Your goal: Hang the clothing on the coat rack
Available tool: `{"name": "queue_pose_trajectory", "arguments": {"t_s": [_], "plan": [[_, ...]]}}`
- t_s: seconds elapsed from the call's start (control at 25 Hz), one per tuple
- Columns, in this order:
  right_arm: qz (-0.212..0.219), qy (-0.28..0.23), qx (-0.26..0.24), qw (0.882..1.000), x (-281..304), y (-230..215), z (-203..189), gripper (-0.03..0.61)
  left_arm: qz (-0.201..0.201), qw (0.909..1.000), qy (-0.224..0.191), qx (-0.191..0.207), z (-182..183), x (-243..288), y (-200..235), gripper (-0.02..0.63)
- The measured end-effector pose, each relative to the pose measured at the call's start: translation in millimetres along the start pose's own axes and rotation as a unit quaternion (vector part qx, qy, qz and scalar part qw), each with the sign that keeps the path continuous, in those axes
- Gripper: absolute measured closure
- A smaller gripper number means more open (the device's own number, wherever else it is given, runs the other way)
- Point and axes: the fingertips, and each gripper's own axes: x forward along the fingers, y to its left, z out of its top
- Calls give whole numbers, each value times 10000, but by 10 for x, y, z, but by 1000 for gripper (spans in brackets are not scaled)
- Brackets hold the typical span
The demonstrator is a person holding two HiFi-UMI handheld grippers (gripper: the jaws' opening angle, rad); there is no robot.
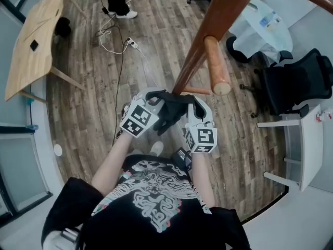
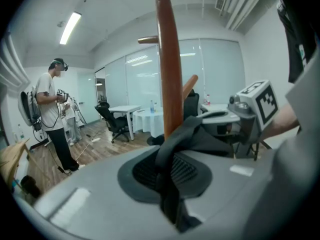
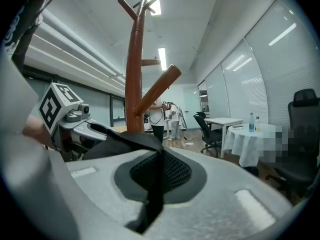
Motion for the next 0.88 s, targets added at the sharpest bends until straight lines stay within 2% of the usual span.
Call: {"name": "queue_pose_trajectory", "arguments": {"t_s": [0.88], "plan": [[311,435,487,9974,120,68,-459,577,-184,9992,257,-247,-298,144,-55,598]]}}
